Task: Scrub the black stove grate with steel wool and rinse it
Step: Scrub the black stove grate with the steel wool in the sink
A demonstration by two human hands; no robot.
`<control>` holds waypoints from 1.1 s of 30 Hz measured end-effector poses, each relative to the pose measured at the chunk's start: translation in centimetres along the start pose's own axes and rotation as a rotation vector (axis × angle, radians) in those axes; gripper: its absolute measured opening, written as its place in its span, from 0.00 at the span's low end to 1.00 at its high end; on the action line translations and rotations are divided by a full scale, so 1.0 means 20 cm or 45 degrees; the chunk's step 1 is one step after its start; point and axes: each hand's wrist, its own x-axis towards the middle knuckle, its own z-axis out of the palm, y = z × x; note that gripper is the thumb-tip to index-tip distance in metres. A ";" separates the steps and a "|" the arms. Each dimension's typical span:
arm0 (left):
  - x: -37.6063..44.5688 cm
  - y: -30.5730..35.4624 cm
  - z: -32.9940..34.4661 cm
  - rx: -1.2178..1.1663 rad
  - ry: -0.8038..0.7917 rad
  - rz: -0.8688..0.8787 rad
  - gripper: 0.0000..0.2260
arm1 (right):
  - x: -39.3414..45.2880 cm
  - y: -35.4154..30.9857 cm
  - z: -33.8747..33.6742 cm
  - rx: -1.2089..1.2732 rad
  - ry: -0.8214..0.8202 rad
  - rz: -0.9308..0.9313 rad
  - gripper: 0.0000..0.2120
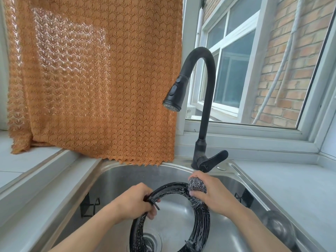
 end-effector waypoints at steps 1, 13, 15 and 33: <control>0.00 0.01 0.00 0.021 0.013 0.008 0.08 | 0.00 0.00 0.00 -0.018 -0.005 -0.014 0.14; -0.04 0.17 0.06 0.196 0.076 0.084 0.10 | 0.02 -0.19 0.10 -0.472 0.146 -0.552 0.17; -0.04 0.18 0.07 0.234 0.078 0.086 0.12 | 0.03 -0.21 0.12 -0.545 0.140 -0.656 0.21; -0.08 0.20 0.06 0.219 0.148 0.015 0.13 | 0.01 0.00 0.06 -0.413 -0.003 0.423 0.24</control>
